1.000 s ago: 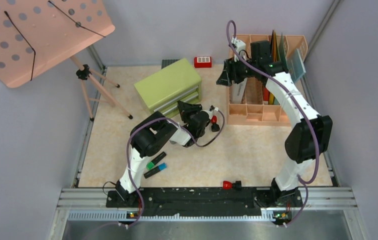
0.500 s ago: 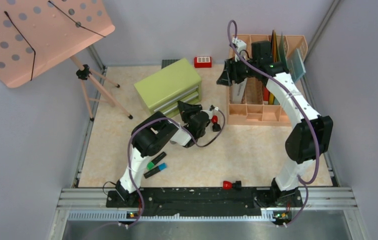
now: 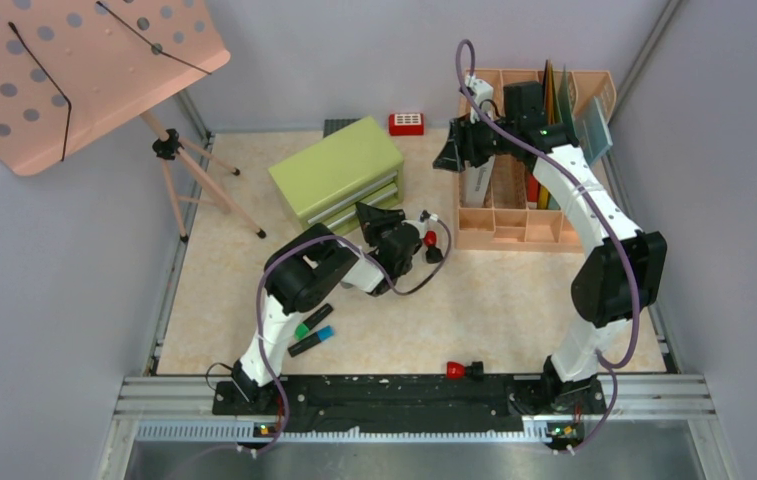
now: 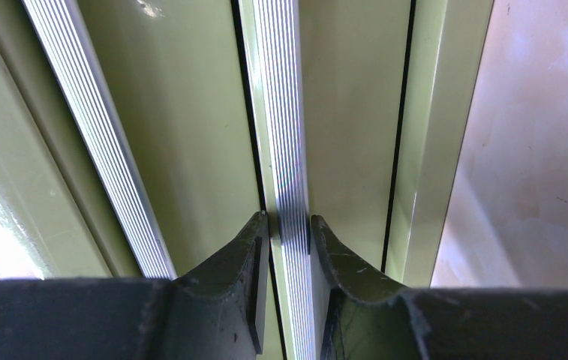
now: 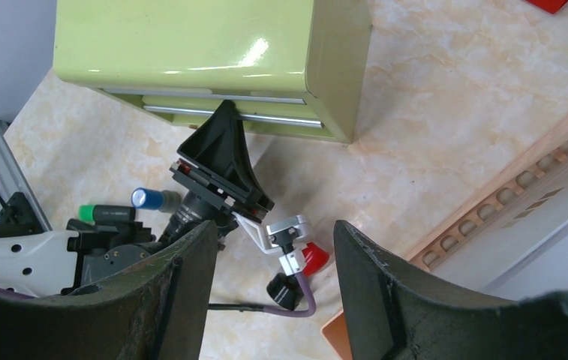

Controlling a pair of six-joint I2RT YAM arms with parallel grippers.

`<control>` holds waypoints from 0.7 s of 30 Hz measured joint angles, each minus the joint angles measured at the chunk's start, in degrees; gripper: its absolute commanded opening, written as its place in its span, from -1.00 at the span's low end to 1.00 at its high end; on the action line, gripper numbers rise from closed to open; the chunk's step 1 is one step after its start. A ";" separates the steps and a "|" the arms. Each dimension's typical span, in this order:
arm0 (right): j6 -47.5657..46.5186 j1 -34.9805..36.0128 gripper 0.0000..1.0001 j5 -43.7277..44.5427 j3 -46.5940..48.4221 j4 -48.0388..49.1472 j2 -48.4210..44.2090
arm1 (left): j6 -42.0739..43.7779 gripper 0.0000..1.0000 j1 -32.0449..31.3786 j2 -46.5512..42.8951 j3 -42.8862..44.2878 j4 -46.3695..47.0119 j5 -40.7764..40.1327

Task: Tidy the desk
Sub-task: Open the drawer in the storage box.

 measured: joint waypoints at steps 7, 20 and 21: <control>0.07 0.00 0.16 -0.37 0.00 0.02 0.00 | -2.03 -1.00 -0.66 -0.04 0.72 -2.71 -1.62; 0.37 -0.15 0.06 -0.87 -1.46 0.33 -0.07 | -5.75 -1.00 -3.19 -0.76 0.85 -7.02 -4.57; 0.35 -0.15 0.04 -1.20 -1.46 0.31 -0.07 | -5.84 -1.00 -3.26 -0.76 0.85 -7.06 -4.63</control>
